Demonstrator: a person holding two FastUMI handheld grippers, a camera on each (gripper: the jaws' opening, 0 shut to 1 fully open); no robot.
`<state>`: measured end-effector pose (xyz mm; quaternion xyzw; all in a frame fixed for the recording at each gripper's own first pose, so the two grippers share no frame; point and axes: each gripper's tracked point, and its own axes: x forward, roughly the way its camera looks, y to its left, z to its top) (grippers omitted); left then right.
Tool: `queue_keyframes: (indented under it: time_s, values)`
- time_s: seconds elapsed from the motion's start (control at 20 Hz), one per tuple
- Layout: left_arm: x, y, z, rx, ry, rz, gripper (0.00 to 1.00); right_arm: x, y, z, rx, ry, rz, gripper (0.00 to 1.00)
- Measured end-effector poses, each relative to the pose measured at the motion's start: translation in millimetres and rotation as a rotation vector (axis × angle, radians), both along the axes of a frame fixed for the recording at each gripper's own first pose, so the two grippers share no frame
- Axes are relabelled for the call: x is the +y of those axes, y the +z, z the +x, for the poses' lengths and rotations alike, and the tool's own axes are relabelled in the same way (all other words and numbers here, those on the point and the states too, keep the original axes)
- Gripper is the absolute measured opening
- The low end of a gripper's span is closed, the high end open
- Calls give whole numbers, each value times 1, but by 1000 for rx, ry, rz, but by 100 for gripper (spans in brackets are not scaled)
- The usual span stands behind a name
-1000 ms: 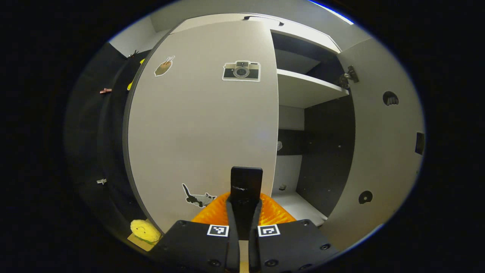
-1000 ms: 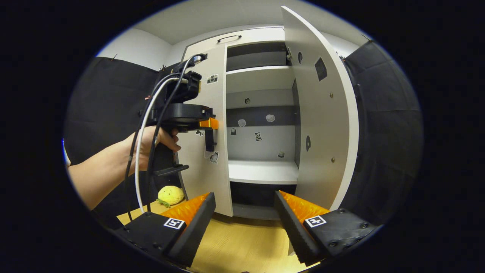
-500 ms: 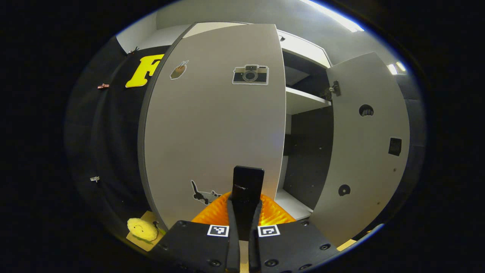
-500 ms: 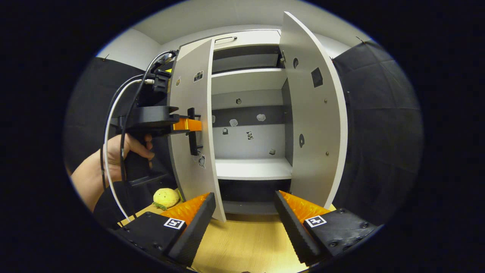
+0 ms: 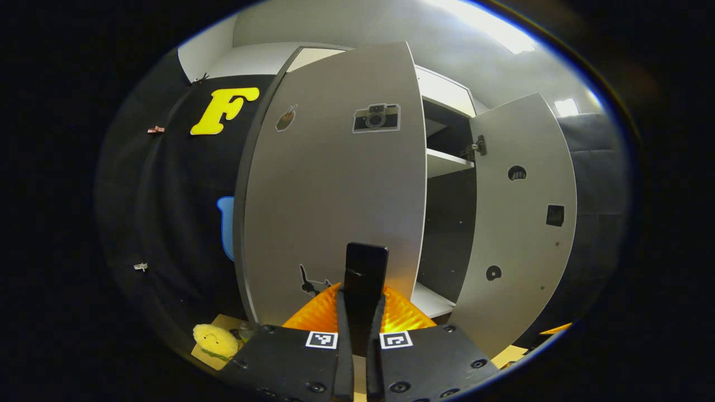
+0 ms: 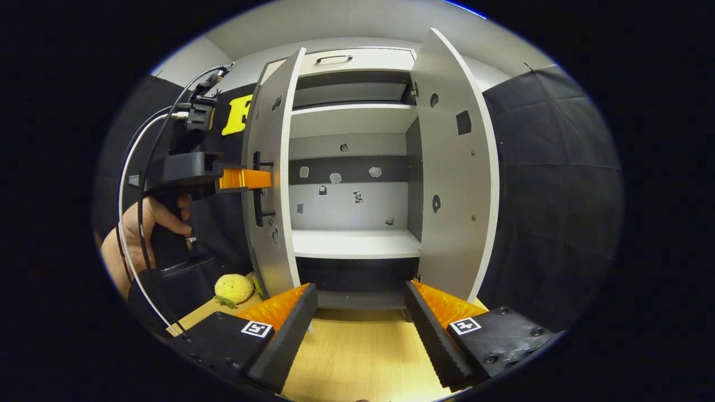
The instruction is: Open the right door of the double-door shoe cabinet with the right hand, and open the left door with the left hand.
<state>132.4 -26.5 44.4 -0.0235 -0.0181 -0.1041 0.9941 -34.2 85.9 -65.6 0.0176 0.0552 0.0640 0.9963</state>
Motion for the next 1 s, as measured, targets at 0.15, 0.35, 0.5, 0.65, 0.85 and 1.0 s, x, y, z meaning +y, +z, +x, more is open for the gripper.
queue_keyframes:
  time_s: [0.15, 0.35, 0.5, 0.65, 0.85, 1.0]
  values:
    - [10, 1, -10, -9, 5, -10, 13, 9, -1, -3, -2, 3, -7, 99]
    - [28, 0, -24, -9, 21, -12, 13, 17, -7, -6, 12, 6, -1, 99]
    - [41, 0, -32, -14, 35, -14, 13, 19, -9, -7, 13, -1, -3, 99]
    - [57, 0, -42, -17, 59, -15, 13, 18, -14, -6, 25, -7, -3, 99]
    - [77, -1, -51, -5, 84, -34, 13, 21, -22, -4, 49, -6, -4, 99]
    - [99, 0, -56, -9, 124, -33, 13, 27, -24, -3, 56, 5, -10, 99]
